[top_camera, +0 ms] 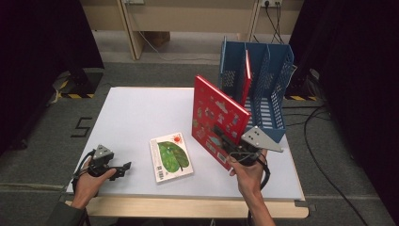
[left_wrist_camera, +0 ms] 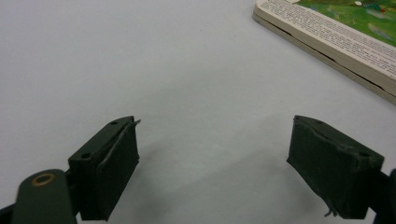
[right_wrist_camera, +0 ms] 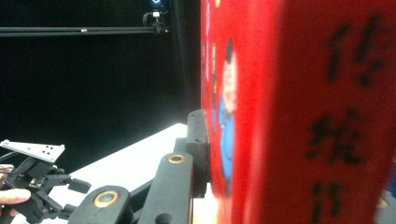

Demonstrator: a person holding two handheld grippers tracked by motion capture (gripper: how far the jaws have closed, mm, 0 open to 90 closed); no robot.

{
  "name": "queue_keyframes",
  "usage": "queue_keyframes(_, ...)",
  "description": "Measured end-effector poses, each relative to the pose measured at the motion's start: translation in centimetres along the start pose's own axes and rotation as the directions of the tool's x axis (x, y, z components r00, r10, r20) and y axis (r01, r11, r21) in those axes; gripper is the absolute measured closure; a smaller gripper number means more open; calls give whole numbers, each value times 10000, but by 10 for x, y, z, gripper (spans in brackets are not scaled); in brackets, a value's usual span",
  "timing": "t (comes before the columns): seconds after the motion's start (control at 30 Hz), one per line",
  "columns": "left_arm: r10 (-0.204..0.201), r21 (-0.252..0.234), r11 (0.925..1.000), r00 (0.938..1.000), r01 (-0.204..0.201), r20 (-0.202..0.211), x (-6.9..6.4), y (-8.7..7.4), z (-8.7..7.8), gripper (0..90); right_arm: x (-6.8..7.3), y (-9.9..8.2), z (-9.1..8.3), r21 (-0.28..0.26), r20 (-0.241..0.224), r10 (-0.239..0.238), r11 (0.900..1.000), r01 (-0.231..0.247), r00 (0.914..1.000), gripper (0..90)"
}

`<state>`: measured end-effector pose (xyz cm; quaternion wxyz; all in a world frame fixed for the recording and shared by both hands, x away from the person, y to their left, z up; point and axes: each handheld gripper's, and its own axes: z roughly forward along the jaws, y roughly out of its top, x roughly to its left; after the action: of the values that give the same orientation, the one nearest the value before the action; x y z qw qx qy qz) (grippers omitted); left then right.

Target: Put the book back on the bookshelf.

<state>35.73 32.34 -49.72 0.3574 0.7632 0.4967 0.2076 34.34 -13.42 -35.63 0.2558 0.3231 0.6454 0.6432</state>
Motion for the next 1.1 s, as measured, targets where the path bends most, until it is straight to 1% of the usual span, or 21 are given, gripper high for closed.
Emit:
queue_keyframes(0.13, -31, -22, 10000, 10000, 31, 33, 0, 0, 0, 152, -6, 6, -14, -48, 290, -77, 10000, 78, 9995, 793)
queue_keyframes(0.2, -22, -21, 10000, 10000, 22, 37, 0, 0, 0, 152, -9, 10, -21, -127, 473, -32, 9999, 38, 9989, 793)
queue_keyframes(0.23, -21, -10, 10000, 10000, 21, 36, 0, 0, 0, 152, -12, 12, -24, -180, 560, -101, 9998, 112, 9984, 793)
queue_keyframes(0.27, -21, -10, 10000, 10000, 21, 36, 0, 0, 0, 152, -12, 12, -24, -180, 560, -101, 9998, 112, 9984, 793)
queue_keyframes(0.3, -15, -4, 10000, 10000, 15, 29, 0, 0, 0, 152, -15, 17, -31, -240, 771, -75, 9997, 93, 9970, 793)
queue_keyframes(0.33, -8, -25, 10000, 10000, 8, 13, 0, 0, 0, 152, -18, 20, -34, -310, 834, -137, 9994, 164, 9964, 793)
queue_keyframes(0.37, -6, -34, 10000, 10000, 6, 12, 0, 0, 0, 152, -20, 23, -38, -358, 968, -134, 9992, 170, 9952, 793)
queue_keyframes(0.4, -12, -25, 10000, 10000, 12, 13, 0, 0, 0, 152, -24, 25, -41, -422, 1118, -236, 9987, 285, 9934, 793)
queue_keyframes(0.47, -4, -42, 10000, 10000, 4, 15, 0, 0, 1, 152, -29, 29, -48, -540, 1391, -181, 9982, 259, 9901, 793)
queue_keyframes(0.5, 2, -14, 10000, 10000, -2, 9, 0, 0, 1, 152, -33, 32, -51, -574, 1509, -256, 9978, 347, 9882, 793)
queue_keyframes(0.6, -18, -19, 10000, 10000, 18, 5, 0, 0, 1, 152, -43, 37, -59, -633, 2038, -385, 9966, 524, 9783, 793)
queue_keyframes(0.63, -12, -18, 10000, 10000, 12, 7, 0, 0, 1, 152, -48, 39, -62, -713, 2258, -402, 9958, 577, 9733, 793)
queue_keyframes(0.67, -2, -7, 10000, 10000, 2, -1, 0, 0, 1, 152, -51, 41, -65, -731, 2382, -338, 9959, 527, 9706, 793)
queue_keyframes(0.7, 2, -2, 10000, 10000, -2, -4, 0, 0, 1, 152, -56, 43, -66, -734, 2573, -431, 9952, 640, 9654, 793)
queue_keyframes(0.8, 10, -2, 10000, 10000, -10, 7, 0, 0, 1, 152, -69, 47, -69, -673, 3036, -394, 9958, 627, 9520, 793)
queue_keyframes(0.83, 10, 1, 10000, 10000, -10, 3, 0, 0, 1, 152, -73, 48, -69, -673, 3210, -442, 9953, 694, 9460, 793)
queue_keyframes(0.9, -11, 11, 10000, 10000, 11, 1, 0, 0, 1, 152, -82, 49, -67, -636, 3445, -360, 9961, 616, 9381, 793)
queue_keyframes(0.93, -7, 5, 10000, 10000, 7, 4, 0, 0, 1, 152, -86, 49, -65, -626, 3561, -233, 9968, 487, 9342, 793)
queue_keyframes(1.07, -18, 34, 10000, 10000, 18, -4, 1, 0, 1, 152, -102, 46, -54, -473, 4031, -235, 9978, 465, 9148, 793)
queue_keyframes(1.1, -25, 36, 10000, 10000, 25, -4, 1, 0, 2, 152, -105, 46, -50, -421, 4051, -209, 9983, 414, 9140, 793)
